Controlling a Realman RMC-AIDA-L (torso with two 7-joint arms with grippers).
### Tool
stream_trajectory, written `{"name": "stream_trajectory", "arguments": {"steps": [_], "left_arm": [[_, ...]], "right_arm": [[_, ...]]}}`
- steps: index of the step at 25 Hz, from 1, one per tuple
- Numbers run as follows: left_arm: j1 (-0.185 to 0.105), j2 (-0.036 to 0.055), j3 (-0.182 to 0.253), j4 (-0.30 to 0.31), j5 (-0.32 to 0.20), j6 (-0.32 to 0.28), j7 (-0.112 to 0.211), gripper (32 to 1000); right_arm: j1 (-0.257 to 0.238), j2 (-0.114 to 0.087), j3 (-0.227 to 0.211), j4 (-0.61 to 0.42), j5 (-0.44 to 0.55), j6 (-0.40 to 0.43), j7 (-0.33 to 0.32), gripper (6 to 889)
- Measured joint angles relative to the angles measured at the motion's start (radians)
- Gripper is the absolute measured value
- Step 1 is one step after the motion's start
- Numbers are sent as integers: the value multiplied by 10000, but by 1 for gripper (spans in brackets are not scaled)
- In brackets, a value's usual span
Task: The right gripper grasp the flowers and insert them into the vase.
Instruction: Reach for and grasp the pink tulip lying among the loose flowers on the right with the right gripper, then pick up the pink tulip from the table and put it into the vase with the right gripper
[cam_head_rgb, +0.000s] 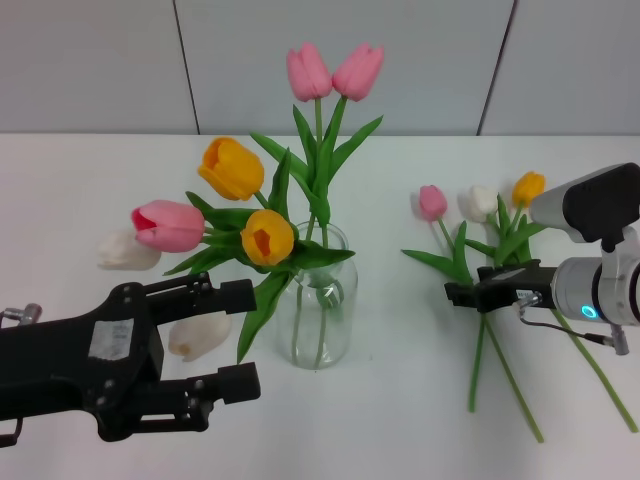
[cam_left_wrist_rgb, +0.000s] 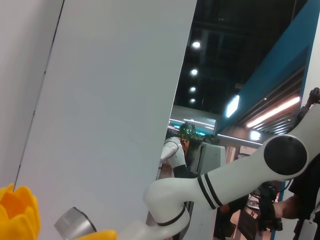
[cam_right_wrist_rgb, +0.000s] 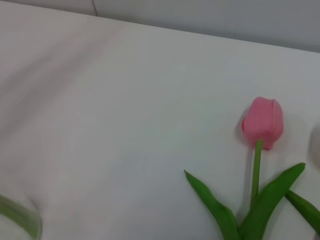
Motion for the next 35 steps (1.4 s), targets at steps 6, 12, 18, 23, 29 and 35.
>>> {"name": "stream_trajectory", "arguments": {"steps": [6,12,18,23,29,35], "left_arm": [[0,0,1,0,0,0,0,831],[10,7,1,0,0,0,0,831],[53,28,1,-8,0,-8,34,831],[57,45,-3,-14,0,-16,55,831],[120,72,-15,-16,-33,-16,59,831],[156,87,-30,-16,-35,-16,105,831]], "right_arm": [[-1,0,0,104,-3,0,41,528],[-6,0,58,119,-7,-1,74,433],[-17,0,109,118,-5,-1,79,220],[-24,-8,120,23,36,-2,78,88],[-285,-35,118,-712,524,-357,-36,43],[-1069,-75,114,-1607,2774,-1589,-1565,41]]}}
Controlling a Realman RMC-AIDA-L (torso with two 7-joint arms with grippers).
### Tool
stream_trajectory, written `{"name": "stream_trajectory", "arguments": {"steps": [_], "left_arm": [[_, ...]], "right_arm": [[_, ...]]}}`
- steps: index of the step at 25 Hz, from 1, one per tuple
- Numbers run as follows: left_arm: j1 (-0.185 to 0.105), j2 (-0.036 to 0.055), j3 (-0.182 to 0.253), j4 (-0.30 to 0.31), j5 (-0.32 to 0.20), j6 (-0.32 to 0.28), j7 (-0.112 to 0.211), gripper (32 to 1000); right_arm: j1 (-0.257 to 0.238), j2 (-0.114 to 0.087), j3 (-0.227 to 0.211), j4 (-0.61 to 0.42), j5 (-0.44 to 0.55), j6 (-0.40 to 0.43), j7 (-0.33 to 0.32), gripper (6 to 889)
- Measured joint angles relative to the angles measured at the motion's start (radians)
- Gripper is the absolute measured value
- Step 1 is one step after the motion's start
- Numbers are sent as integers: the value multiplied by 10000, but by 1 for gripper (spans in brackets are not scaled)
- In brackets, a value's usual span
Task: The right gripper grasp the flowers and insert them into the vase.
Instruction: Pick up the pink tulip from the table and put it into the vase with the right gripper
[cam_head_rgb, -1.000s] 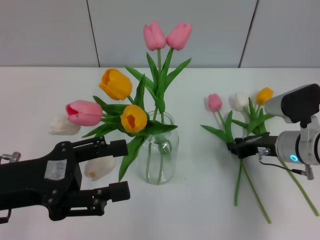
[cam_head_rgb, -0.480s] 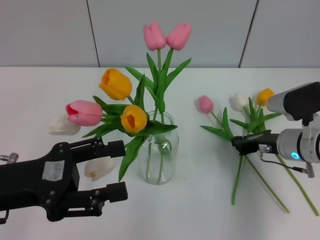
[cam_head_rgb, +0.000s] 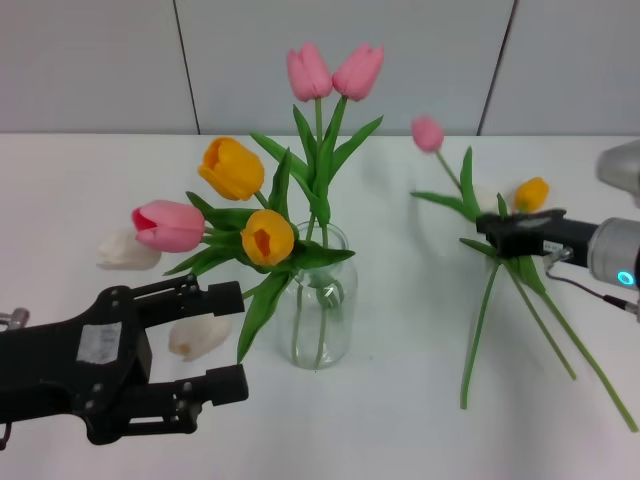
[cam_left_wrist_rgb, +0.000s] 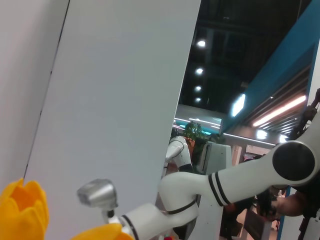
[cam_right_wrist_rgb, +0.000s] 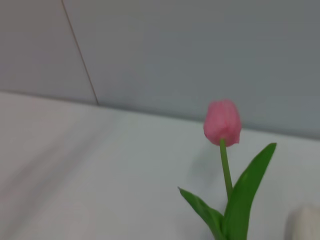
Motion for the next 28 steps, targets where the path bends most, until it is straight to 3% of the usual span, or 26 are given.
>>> {"name": "stream_trajectory", "arguments": {"steps": [2,12,18,28], "left_arm": [[56,13,-7,0,-12,0,4,831],[140,37,-176,1,-11,17,3,831],[141,37,-170,1,-12,30,2,831],[85,35,-169,1,-41,32,-58,831]], "right_arm": [[-302,-7,-3,-128,1075,-674,-930,40],[-1447,-35,9,-648,4950,-5190,-4040,41],[-1392,-42,-15,-1030,5576,-7115,-4299,40],[-26,-32,-121,-1001,5608,-7785,-3705,38]]}}
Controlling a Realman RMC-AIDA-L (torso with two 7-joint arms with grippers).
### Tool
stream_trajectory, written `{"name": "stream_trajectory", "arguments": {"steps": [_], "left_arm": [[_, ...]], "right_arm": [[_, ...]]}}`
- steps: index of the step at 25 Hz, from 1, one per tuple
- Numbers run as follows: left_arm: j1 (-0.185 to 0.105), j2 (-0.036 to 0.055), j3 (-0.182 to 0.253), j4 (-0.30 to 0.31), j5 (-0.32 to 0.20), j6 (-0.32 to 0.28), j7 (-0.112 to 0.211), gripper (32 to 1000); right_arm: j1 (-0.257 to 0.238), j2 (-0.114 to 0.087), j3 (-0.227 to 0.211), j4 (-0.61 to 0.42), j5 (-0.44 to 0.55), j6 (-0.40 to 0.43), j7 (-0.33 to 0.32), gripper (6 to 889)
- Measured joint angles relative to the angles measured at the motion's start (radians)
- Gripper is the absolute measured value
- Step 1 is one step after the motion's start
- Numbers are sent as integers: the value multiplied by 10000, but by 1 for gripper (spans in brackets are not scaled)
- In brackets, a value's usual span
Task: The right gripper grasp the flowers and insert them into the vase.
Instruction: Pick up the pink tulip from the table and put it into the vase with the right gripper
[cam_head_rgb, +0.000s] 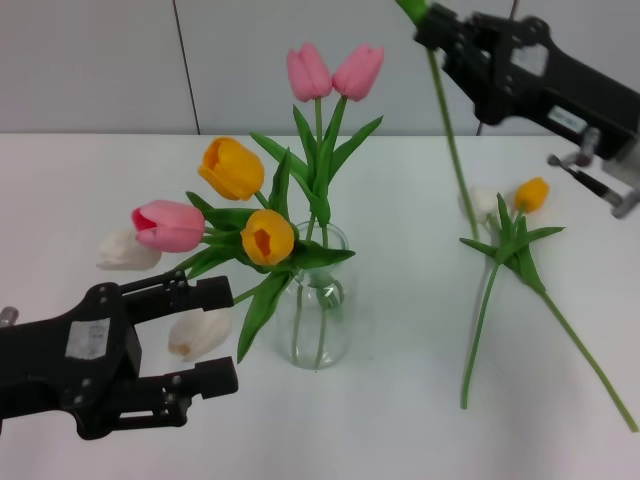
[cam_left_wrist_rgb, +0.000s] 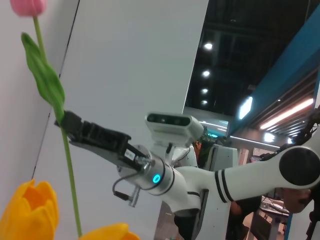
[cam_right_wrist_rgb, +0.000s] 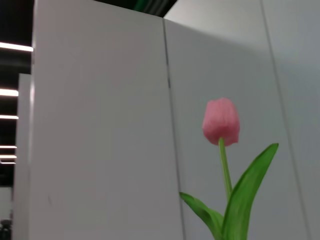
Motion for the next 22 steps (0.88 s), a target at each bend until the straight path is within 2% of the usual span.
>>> {"name": "stream_trajectory", "arguments": {"steps": [6,12,15,22], "left_arm": [[-61,-23,1,11,-3,11,-14,831],[-71,-8,0,15,-16,16,-27,831],[-72,-4,0,31,-17,16,-32,831],[-75,1,0,61,-17,15,-32,831]], "right_arm": [[1058,40,-227,666,-11,236,138,39],[2079,73,-728,1355,-21,1218,39,39],[2373,84,-914,1538,-8,1656,-9,39],[2727,120,-957,2044,-35,2096,-307,38]]}}
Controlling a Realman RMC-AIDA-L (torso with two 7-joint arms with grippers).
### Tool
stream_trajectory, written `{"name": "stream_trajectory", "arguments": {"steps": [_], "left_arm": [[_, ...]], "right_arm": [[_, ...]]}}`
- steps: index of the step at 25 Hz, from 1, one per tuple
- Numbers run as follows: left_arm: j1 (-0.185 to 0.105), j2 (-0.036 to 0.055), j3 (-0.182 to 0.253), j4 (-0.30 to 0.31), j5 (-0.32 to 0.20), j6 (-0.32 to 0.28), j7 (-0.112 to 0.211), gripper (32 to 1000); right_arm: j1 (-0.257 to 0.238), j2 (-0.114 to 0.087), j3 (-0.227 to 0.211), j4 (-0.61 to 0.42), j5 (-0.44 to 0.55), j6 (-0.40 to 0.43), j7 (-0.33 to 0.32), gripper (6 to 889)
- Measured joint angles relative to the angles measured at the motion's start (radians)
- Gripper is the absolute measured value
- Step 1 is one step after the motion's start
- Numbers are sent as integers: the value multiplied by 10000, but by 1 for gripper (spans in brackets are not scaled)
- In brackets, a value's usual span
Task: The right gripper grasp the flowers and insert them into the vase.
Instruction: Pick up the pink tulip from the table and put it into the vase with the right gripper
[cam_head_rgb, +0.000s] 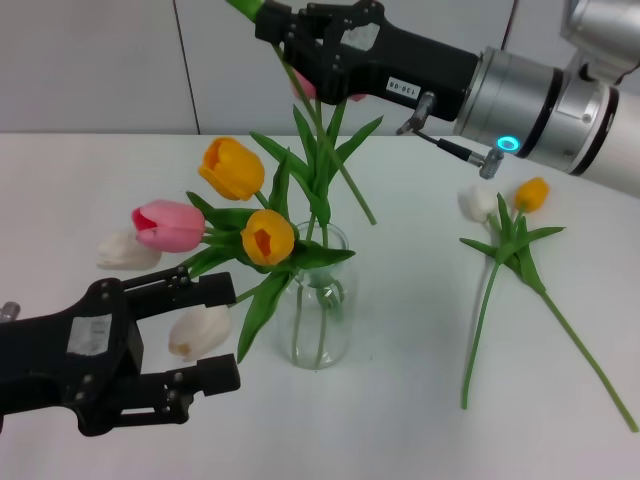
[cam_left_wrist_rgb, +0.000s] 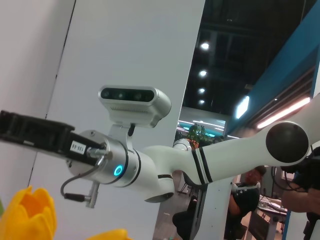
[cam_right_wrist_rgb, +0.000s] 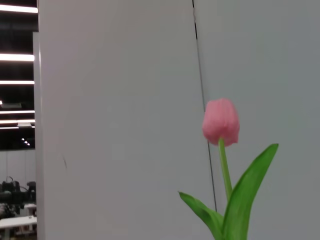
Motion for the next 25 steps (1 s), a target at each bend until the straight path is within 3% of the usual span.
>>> {"name": "stream_trajectory", "arguments": {"steps": [8,25], "left_arm": [[-160,-44,34,-31,26,-7,5,831],[-218,-92,56,-46,79,-31,29,831]], "right_arm": [[91,19,-77,318,28,463,-464,38],[1043,18,27,1335,223,620,-1198,38]]}}
